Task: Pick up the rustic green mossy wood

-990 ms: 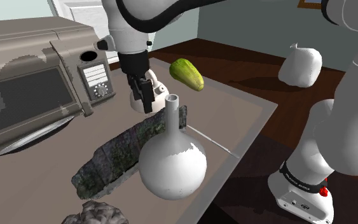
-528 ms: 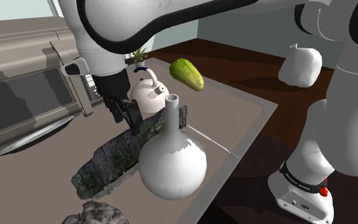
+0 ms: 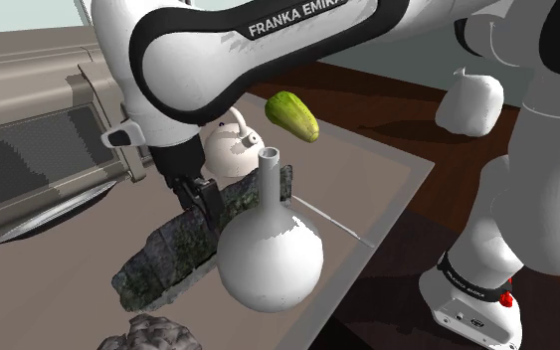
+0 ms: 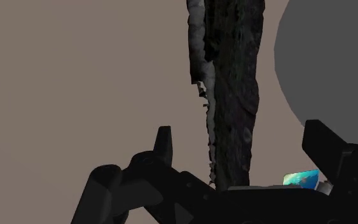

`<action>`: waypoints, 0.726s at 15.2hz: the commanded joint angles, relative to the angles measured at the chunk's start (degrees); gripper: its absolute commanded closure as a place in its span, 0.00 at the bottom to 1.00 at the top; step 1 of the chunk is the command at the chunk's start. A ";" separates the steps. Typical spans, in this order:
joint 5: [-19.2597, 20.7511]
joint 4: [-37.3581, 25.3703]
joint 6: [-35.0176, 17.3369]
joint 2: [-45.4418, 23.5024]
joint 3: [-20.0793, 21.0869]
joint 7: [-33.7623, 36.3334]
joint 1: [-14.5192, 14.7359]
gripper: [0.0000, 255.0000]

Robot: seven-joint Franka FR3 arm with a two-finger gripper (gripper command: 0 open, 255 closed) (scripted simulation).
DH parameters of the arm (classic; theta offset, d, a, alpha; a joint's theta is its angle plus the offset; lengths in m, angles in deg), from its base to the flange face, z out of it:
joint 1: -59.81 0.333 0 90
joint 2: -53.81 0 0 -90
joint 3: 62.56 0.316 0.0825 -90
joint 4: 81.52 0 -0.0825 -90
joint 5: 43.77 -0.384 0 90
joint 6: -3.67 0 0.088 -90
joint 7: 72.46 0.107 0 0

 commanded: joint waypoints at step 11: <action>0.06 0.14 -0.42 -0.23 0.00 0.02 0.04 1.00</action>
